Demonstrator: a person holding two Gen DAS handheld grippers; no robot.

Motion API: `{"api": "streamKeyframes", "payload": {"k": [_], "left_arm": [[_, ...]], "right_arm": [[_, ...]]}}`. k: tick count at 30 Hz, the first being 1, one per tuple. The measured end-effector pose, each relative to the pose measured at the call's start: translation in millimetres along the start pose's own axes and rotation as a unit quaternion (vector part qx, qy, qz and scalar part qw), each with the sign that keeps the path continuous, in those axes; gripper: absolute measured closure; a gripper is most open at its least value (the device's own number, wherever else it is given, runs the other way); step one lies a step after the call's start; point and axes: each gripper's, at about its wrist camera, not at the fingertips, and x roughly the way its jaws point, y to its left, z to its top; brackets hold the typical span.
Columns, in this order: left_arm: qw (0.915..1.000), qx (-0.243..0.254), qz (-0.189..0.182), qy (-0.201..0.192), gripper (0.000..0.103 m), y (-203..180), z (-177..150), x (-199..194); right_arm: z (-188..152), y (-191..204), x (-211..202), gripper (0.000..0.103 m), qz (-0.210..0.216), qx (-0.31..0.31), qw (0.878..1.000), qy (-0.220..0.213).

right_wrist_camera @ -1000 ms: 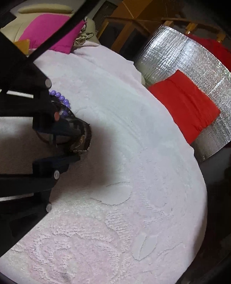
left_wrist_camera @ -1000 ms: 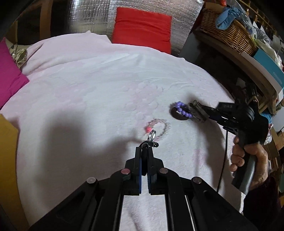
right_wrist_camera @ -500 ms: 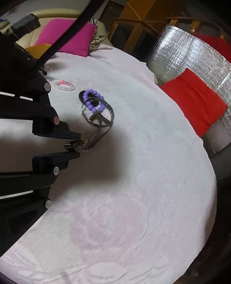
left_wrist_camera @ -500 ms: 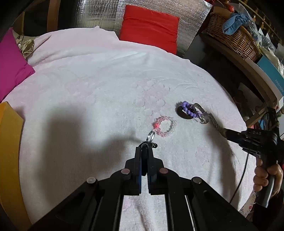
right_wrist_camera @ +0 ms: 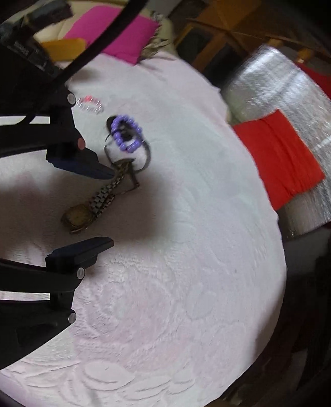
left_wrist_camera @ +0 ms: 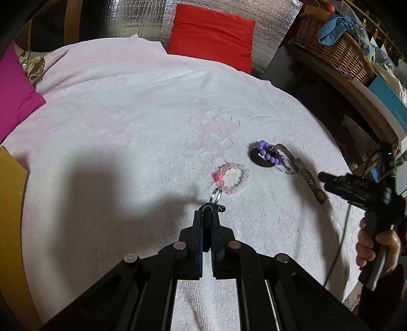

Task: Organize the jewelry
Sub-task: 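Grasp the silver watch by its strap with the right tool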

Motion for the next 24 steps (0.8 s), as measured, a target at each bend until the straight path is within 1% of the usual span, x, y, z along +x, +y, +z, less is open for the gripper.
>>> {"api": "streamKeyframes", "payload": {"k": [2, 3, 6, 8, 12, 13, 15, 17, 18, 20, 22, 24], "left_arm": [[1.0, -0.002, 0.002, -0.001, 0.098, 2, 0, -1], [1.0, -0.003, 0.003, -0.001, 0.098, 3, 0, -1], [1.0, -0.006, 0.007, 0.0, 0.098, 5, 0, -1], [1.0, -0.005, 0.006, 0.002, 0.098, 5, -1, -1], [1.0, -0.001, 0.006, 0.0, 0.098, 3, -2, -3], [1.0, -0.001, 0.007, -0.001, 0.098, 4, -2, -3], [1.0, -0.006, 0.006, -0.002, 0.098, 7, -2, -4], [0.9999, -0.008, 0.008, -0.003, 0.098, 8, -1, -4], [0.9999, -0.008, 0.009, -0.003, 0.098, 9, -1, -4], [0.9999, -0.007, 0.01, -0.002, 0.098, 9, -1, -4], [0.9999, -0.005, 0.012, -0.004, 0.098, 8, -1, -5], [0.9999, -0.004, 0.011, -0.005, 0.098, 8, -2, -7]], "right_arm": [[-3, 0, 12, 0.053, -0.007, -0.003, 1.0, 0.016], [-4, 0, 14, 0.052, -0.01, -0.004, 1.0, 0.017], [-6, 13, 16, 0.051, -0.026, -0.037, 0.999, -0.006], [-9, 22, 19, 0.051, -0.045, -0.063, 0.997, -0.02], [-11, 37, 22, 0.051, -0.067, -0.103, 0.992, -0.036], [-13, 41, 23, 0.054, -0.077, -0.113, 0.99, -0.039], [-15, 46, 26, 0.066, -0.094, -0.13, 0.986, -0.044], [-16, 50, 25, 0.084, -0.1, -0.138, 0.984, -0.048], [-16, 51, 23, 0.088, -0.108, -0.14, 0.983, -0.049], [-18, 51, 20, 0.095, -0.109, -0.141, 0.983, -0.046], [-21, 49, 14, 0.097, -0.097, -0.138, 0.985, -0.036], [-24, 48, 9, 0.097, -0.077, -0.124, 0.989, -0.019]]}}
